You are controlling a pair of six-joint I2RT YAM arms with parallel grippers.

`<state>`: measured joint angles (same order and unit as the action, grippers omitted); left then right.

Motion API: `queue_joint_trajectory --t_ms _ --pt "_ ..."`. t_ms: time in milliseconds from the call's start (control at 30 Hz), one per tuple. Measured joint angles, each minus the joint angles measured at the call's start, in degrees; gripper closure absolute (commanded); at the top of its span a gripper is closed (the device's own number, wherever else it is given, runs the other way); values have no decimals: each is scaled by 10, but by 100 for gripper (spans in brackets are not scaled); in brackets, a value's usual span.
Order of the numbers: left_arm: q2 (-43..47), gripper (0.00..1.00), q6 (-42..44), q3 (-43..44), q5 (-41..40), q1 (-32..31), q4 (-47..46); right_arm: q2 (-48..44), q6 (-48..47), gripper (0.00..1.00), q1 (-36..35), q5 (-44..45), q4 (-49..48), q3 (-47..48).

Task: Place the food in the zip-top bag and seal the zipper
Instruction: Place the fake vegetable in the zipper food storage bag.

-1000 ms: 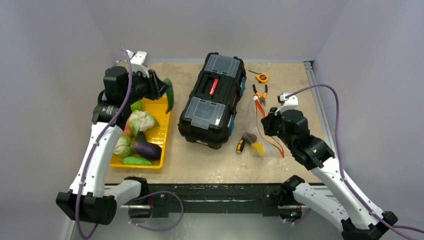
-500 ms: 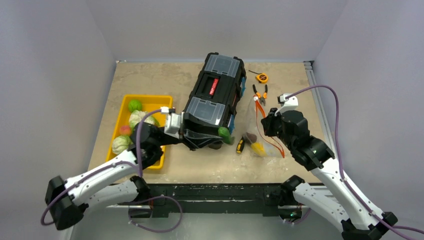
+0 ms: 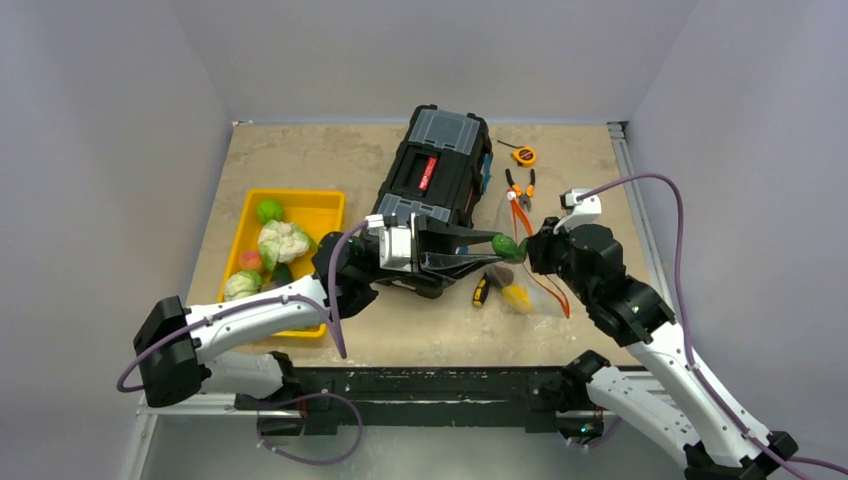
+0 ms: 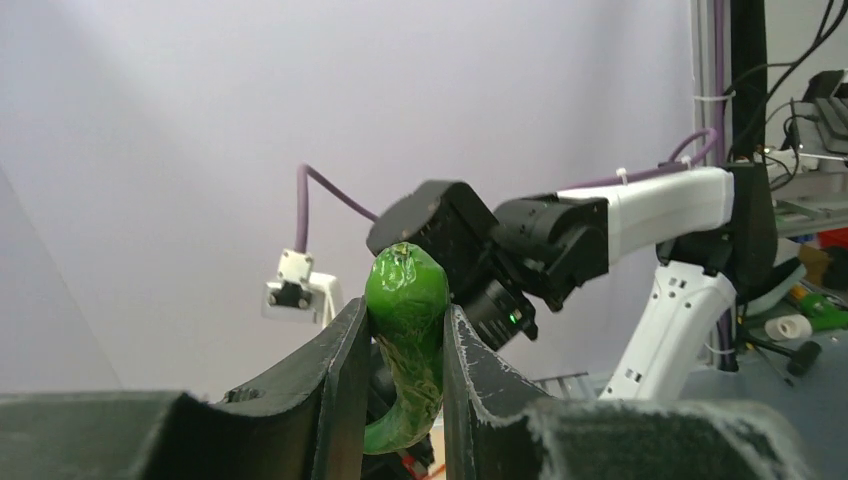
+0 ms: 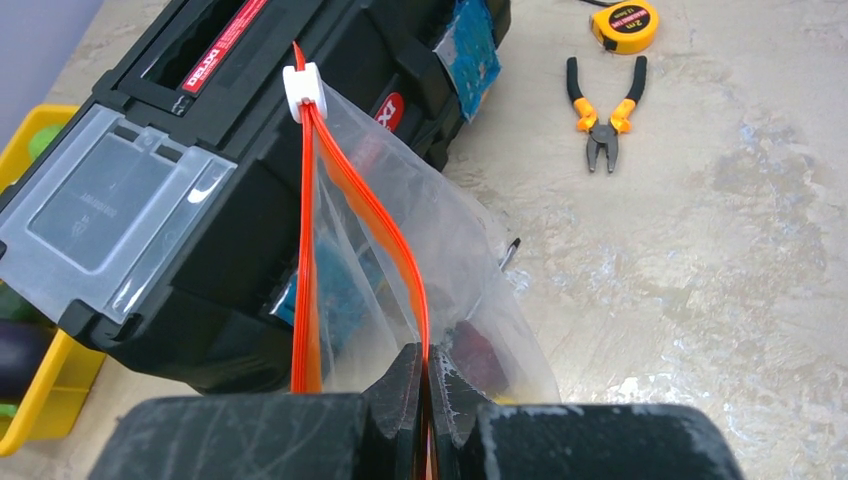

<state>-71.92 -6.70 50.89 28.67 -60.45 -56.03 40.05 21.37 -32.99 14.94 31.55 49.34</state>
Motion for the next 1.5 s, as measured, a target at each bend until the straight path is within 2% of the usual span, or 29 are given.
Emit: queue_joint_trajectory --t_ms 400,667,967,1067,1133,1167,1267,1300,1367,1500 --pt "-37 100 37 58 -23 0 43 -8 0 100 0 -10 -3 -2" --pt "-76 100 51 66 -67 0 74 -9 0 100 0 -10 -3 -2" --pt "-115 98 108 66 -114 0 99 -9 0 100 0 -10 -3 -2" --pt "-127 61 124 66 -127 0 105 -9 0 100 0 -10 -3 -2" --pt "-133 56 126 67 -130 0 112 -9 0 100 0 -10 -3 -2" --pt "-137 49 125 69 -132 2 122 -9 0 100 0 -10 -3 -2" --pt "-137 10 123 75 -132 6 146 -9 0 100 0 -10 -3 -2" --pt "-137 4 122 78 -130 8 156 -9 0 100 0 -10 -3 -2" --pt "-134 0 115 81 -126 13 172 -9 0 100 0 -10 -3 -2" --pt "-108 0 80 82 -102 27 224 -12 0 100 0 -10 -3 -2"
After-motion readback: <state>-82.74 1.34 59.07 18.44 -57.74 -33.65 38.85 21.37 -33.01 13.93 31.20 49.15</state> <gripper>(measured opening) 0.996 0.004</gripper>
